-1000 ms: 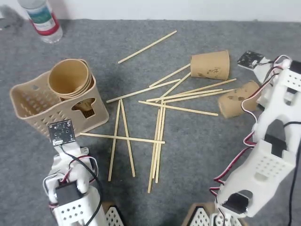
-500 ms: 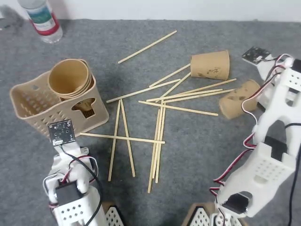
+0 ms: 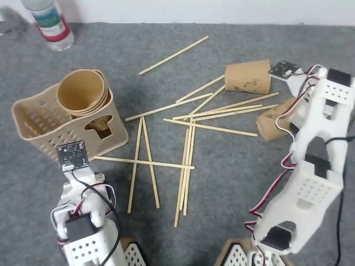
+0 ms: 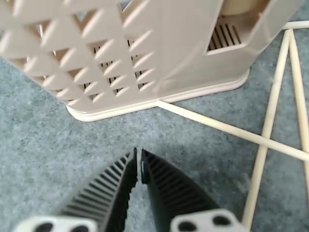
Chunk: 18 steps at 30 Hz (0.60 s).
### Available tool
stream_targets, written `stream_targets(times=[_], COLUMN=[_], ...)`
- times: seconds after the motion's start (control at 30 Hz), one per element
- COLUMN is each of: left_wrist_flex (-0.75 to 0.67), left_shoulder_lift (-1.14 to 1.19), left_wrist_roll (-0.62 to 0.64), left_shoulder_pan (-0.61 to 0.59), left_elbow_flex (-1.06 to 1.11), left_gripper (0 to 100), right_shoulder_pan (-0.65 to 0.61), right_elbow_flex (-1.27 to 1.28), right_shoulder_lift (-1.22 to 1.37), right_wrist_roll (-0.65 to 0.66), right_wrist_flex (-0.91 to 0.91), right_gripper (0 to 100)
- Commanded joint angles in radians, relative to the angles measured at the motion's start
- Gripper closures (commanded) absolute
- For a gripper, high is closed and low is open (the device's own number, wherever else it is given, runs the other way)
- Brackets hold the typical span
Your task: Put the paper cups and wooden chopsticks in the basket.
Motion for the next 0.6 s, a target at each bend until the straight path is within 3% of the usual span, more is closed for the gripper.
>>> stream_targets(times=[0.0, 0.37, 0.57], left_wrist_flex=[-0.006, -0.006, -0.006], left_shoulder_lift=[-0.018, -0.018, -0.018], left_wrist_roll=[0.005, 0.005, 0.005], left_shoulder_pan=[0.006, 0.006, 0.006], left_elbow_flex=[-0.005, -0.005, -0.005], left_gripper=[98, 98, 98], right_shoulder_pan=[-0.016, -0.061, -0.147], right_elbow_flex=[-0.025, -0.026, -0.021], right_shoulder_lift=[-0.018, -0.189, -0.288], right_wrist_roll=[0.012, 0.011, 0.005], right_wrist_flex=[-0.002, 0.079, 0.159], right_gripper=[77.2, 98.4, 99.0])
